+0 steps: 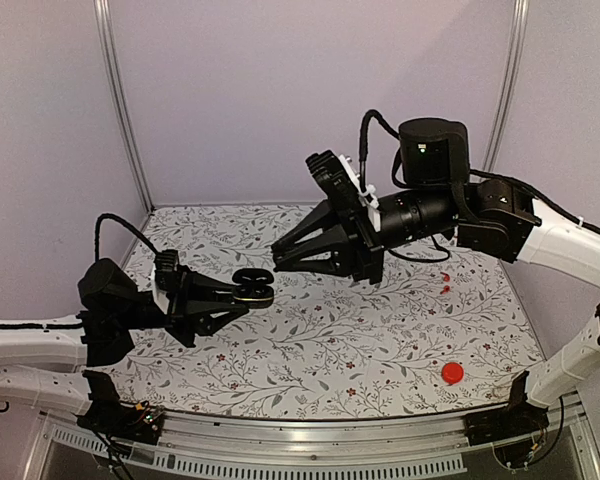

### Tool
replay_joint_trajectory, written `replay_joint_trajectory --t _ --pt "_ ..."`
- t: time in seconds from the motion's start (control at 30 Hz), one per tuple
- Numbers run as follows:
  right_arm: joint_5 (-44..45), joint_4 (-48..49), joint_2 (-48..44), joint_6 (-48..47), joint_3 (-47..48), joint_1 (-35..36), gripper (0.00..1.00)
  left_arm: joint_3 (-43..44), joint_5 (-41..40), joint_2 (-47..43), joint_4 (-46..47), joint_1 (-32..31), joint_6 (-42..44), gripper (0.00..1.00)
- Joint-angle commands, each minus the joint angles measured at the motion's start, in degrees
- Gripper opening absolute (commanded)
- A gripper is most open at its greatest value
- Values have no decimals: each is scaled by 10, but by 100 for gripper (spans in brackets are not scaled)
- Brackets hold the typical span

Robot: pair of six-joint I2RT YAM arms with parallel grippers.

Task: Insert the wireless bluetooth earbuds into the charging case
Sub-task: Insert the right earbud into the right side groove of the charging case.

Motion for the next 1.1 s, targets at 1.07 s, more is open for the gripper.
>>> replay_joint_trajectory --t 1.07 --pt "110 -184 66 -63 68 37 5 39 58 37 -33 4 12 17"
